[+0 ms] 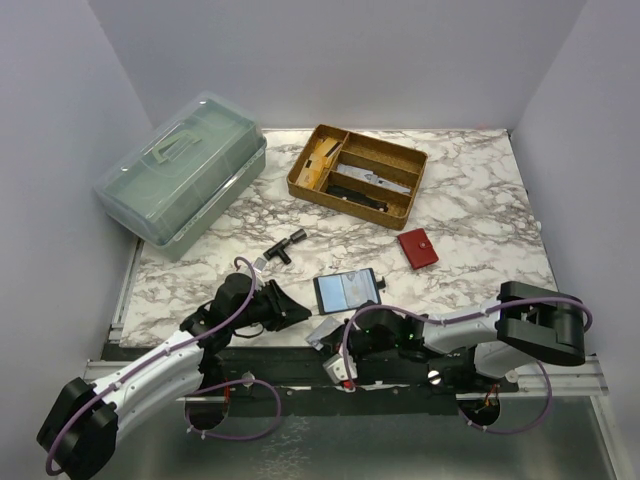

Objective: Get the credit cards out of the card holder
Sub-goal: Pick up the credit card at the corner of the board.

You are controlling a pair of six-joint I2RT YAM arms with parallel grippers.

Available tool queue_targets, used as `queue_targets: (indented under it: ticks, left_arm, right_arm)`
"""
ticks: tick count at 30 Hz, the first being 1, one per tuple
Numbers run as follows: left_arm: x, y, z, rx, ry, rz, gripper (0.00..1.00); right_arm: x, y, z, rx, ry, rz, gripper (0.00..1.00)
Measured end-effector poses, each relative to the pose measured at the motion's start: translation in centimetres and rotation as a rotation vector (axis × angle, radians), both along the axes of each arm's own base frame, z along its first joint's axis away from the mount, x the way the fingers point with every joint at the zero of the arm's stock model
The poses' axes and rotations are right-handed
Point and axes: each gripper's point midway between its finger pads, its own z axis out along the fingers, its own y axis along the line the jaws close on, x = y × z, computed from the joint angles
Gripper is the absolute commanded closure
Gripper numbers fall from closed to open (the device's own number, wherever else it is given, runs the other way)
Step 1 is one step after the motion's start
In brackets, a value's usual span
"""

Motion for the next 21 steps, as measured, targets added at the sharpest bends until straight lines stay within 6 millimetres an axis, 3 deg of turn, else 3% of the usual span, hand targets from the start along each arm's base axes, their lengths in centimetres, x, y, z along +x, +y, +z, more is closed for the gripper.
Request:
queue_targets:
  ticks: [5, 9, 17, 21]
  left_arm:
    - [0.0, 0.0, 0.0, -0.002, -0.001, 0.001, 0.72]
    - [0.0, 0.0, 0.0, -0.002, -0.001, 0.001, 0.72]
    - [0.1, 0.0, 0.0, -0.001, -0.004, 0.005, 0.72]
    - [0.6, 0.0, 0.6, 0.001, -0.028, 0.018, 0.72]
  right_arm:
    - [0.7, 1.3, 2.0, 0.039, 0.013, -0.042, 0.93]
    - [1.3, 1.5, 2.4, 0.037, 0.021, -0.081, 1.0]
    - [2.9, 1.3, 2.6, -0.003, 0.053, -0.145, 1.0]
    - [3.7, 1.5, 4.4, -0.01, 0.107, -0.18, 1.0]
